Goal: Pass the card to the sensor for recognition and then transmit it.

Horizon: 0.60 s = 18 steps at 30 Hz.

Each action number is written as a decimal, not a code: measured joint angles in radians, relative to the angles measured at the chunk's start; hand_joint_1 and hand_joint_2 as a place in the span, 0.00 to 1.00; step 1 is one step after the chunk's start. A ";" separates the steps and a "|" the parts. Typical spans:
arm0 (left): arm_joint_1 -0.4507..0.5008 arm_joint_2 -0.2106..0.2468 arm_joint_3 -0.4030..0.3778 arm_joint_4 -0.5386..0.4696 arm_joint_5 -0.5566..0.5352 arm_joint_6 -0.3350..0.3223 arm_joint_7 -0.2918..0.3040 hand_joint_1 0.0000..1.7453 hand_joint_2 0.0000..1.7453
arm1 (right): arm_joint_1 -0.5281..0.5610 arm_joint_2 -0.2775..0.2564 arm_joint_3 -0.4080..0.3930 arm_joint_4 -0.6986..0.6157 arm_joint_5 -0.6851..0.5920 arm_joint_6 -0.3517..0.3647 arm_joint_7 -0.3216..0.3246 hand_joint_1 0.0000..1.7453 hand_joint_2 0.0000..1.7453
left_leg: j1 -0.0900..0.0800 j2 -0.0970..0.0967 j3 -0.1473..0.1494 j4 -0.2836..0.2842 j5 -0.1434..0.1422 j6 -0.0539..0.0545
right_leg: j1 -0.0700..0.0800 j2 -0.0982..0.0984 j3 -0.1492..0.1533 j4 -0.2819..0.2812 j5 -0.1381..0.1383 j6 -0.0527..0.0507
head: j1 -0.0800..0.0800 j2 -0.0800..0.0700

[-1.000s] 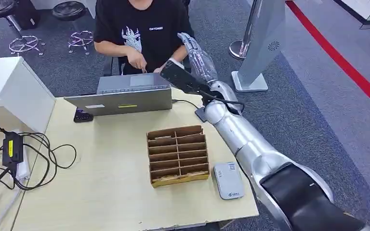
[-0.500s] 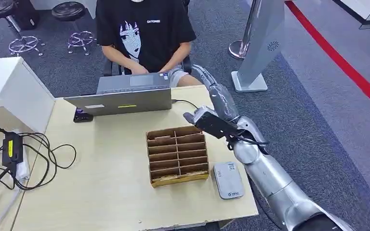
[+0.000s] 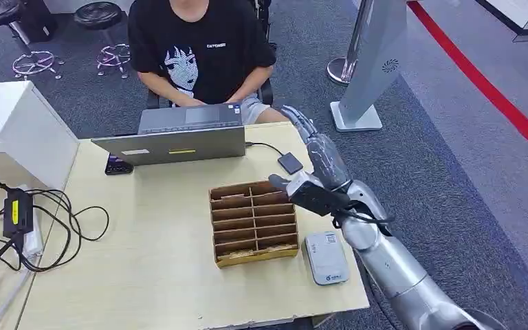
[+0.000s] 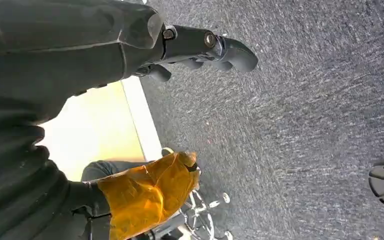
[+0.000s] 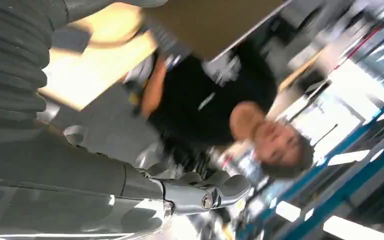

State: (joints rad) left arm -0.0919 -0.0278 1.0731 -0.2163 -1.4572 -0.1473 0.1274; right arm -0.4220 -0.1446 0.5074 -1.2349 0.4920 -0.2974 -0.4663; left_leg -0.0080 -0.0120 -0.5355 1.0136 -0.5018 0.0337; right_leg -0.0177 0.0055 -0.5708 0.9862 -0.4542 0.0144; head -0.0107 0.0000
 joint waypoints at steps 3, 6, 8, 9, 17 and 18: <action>0.000 0.000 0.000 0.000 -0.003 0.001 0.001 0.00 1.00 | 0.034 -0.002 -0.001 0.027 0.179 -0.158 0.047 0.00 1.00 | 0.000 0.000 0.000 0.000 0.000 0.001 | 0.000 0.000 0.000 0.000 0.000 0.000 | 0.000 0.000; 0.000 0.000 0.000 0.000 -0.008 0.007 0.003 0.00 1.00 | 0.042 0.000 0.006 0.093 0.296 -0.265 0.101 0.00 1.00 | 0.000 0.000 0.000 0.000 0.000 0.001 | 0.000 0.000 0.000 0.000 0.000 0.000 | 0.000 0.000; 0.000 0.000 0.000 0.000 -0.011 0.008 0.003 0.00 1.00 | 0.045 0.007 0.017 0.136 0.392 -0.334 0.153 0.00 1.00 | 0.000 0.000 0.000 0.000 0.000 0.001 | 0.000 0.000 0.000 0.000 0.000 0.000 | 0.000 0.000; 0.000 0.000 0.000 0.000 -0.015 0.008 0.003 0.00 1.00 | 0.044 0.011 0.024 0.157 0.440 -0.361 0.180 0.00 1.00 | 0.000 0.000 0.000 0.000 0.000 0.001 | 0.000 0.000 0.000 0.000 0.000 0.000 | 0.000 0.000; -0.001 -0.001 0.000 0.000 -0.018 0.007 0.003 0.00 1.00 | 0.038 0.037 0.049 0.267 0.525 -0.393 0.224 0.00 1.00 | 0.000 0.000 0.000 0.000 0.000 0.001 | 0.000 0.000 0.000 0.000 0.000 0.000 | 0.000 0.000; -0.001 -0.001 0.000 0.000 -0.019 0.007 0.003 0.00 1.00 | 0.038 0.038 0.050 0.274 0.525 -0.393 0.224 0.00 1.00 | 0.000 0.000 0.000 0.000 0.000 0.001 | 0.000 0.000 0.000 0.000 0.000 0.000 | 0.000 0.000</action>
State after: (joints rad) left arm -0.0933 -0.0286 1.0731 -0.2159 -1.4763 -0.1400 0.1305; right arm -0.3844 -0.1064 0.5573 -0.9613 1.0174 -0.6901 -0.2426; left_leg -0.0077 -0.0118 -0.5356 1.0133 -0.5021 0.0343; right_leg -0.0175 0.0054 -0.5708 0.9866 -0.4542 0.0144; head -0.0107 0.0000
